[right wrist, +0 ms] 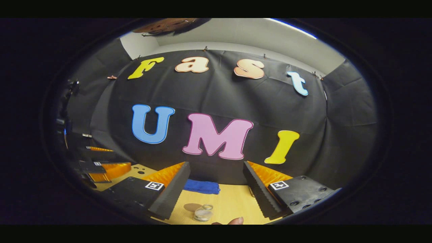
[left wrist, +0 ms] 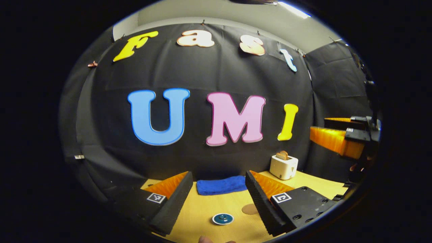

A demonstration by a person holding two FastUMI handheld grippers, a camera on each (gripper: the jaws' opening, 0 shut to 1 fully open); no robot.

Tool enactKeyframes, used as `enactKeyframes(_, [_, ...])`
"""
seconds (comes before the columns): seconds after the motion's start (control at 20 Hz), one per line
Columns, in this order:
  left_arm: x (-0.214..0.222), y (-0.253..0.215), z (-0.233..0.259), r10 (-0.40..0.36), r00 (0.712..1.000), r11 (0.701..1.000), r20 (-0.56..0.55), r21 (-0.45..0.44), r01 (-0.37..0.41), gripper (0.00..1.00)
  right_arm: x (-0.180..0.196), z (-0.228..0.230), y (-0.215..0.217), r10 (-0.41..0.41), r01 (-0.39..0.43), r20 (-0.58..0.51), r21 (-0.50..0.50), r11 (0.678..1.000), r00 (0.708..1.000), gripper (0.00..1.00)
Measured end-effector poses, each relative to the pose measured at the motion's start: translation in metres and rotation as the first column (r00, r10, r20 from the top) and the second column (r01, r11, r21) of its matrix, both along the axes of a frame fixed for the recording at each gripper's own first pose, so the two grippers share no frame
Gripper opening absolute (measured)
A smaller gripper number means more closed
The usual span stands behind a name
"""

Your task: Open the teacup lid with one hand, grasp the water bottle and pour water into the teacup with the other hand; after pouring, place the water bottle on the coaster and then close the teacup lid.

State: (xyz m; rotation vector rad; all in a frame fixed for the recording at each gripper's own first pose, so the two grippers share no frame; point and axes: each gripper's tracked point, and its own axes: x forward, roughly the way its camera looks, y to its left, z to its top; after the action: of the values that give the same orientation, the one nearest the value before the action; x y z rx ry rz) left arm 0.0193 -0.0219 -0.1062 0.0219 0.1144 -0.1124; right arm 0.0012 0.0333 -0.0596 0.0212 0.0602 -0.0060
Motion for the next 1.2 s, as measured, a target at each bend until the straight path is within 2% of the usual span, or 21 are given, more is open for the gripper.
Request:
enactKeyframes(0.2, [0.020,-0.007,-0.075,-0.030,0.999,1.000,-0.025,0.000,0.030,0.96,-0.003,-0.049,0.012,0.021,-0.020,-0.075,0.008,1.000,0.997,0.98])
enactKeyframes(0.35, [0.039,-0.009,-0.146,-0.028,0.996,1.000,-0.085,0.008,0.029,0.94,-0.008,-0.071,0.016,0.019,-0.022,-0.113,-0.020,1.000,0.993,0.98])
enactKeyframes(0.45, [0.050,-0.009,-0.189,-0.009,0.990,1.000,-0.139,0.027,0.013,0.90,-0.014,-0.083,0.022,0.045,-0.047,-0.137,-0.014,0.999,0.990,0.98])
enactKeyframes(0.5, [0.054,-0.011,-0.205,-0.005,0.988,0.999,-0.156,0.039,0.012,0.84,-0.017,-0.090,0.022,0.048,-0.050,-0.151,-0.011,0.999,0.987,0.96])
enactKeyframes(0.55, [0.057,-0.013,-0.220,-0.002,0.986,0.999,-0.167,0.051,0.011,0.83,-0.020,-0.097,0.022,0.055,-0.056,-0.170,-0.006,0.998,0.984,0.98])
enactKeyframes(0.75, [0.065,-0.017,-0.262,0.008,0.977,0.996,-0.212,0.093,0.012,0.78,-0.027,-0.108,0.014,0.052,-0.059,-0.196,-0.027,0.998,0.979,0.98])
enactKeyframes(0.95, [0.071,-0.019,-0.285,0.011,0.967,0.997,-0.255,0.081,0.010,0.61,-0.031,-0.120,0.009,0.051,-0.061,-0.223,-0.036,0.998,0.973,0.96])
enactKeyframes(1.2, [0.076,-0.020,-0.291,0.009,0.964,0.995,-0.264,0.095,0.017,0.53,-0.038,-0.149,0.015,0.070,-0.078,-0.277,-0.018,0.997,0.958,0.98])
